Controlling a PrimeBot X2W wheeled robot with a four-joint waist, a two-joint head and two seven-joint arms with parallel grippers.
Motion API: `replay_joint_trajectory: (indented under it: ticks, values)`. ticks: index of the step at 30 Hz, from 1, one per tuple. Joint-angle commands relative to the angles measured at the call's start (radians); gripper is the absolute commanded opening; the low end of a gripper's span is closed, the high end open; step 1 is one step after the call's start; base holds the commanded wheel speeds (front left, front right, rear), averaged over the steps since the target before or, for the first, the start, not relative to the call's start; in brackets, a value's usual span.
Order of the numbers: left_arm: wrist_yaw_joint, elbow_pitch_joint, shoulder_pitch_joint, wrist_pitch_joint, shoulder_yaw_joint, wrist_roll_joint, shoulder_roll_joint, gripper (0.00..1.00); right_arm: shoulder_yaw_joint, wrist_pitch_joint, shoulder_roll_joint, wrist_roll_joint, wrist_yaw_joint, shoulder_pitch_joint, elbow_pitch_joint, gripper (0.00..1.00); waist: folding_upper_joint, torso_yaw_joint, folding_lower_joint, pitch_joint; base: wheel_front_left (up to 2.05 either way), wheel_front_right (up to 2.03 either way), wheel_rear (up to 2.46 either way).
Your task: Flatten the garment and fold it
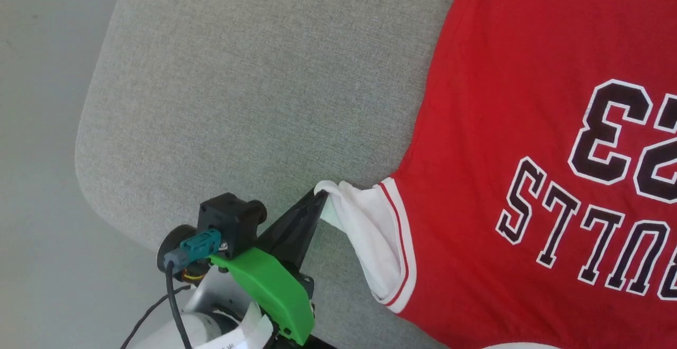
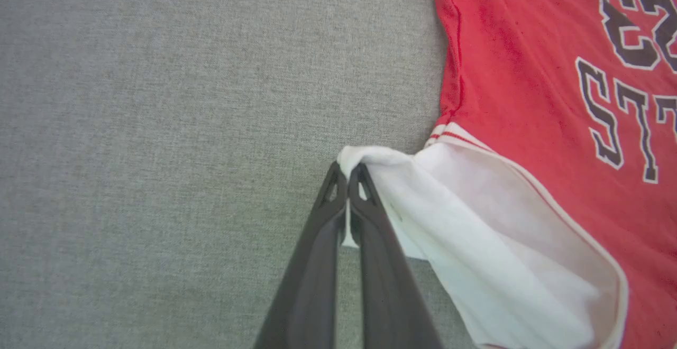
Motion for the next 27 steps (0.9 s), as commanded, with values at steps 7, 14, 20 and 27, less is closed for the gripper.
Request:
replay_joint_trajectory:
  ticks: [7,14,20,27]
  values:
    - [0.002,0.027,-0.022,0.006,0.008,-0.004,0.005,0.00,0.018,0.019,0.022,0.014,-0.001,0.116,0.033,0.00,0.0000,-0.036,0.0000,-0.044,0.00,0.00,0.00]
    - [0.013,0.060,-0.025,0.028,0.017,-0.016,0.017,0.00,0.049,-0.036,0.038,0.056,-0.001,0.195,0.048,0.00,0.0000,-0.110,0.0000,-0.155,0.00,0.00,0.00]
    - [0.023,0.113,-0.005,0.053,0.018,-0.037,0.033,0.00,0.136,-0.127,0.030,0.137,-0.001,0.338,0.027,0.00,0.0000,-0.189,0.0000,-0.299,0.00,0.00,0.00]
    - [0.039,0.164,0.052,0.067,0.014,-0.070,0.049,0.00,0.182,-0.208,0.016,0.258,-0.001,0.517,0.008,0.00,0.0000,-0.282,0.0000,-0.447,0.00,0.00,0.00]
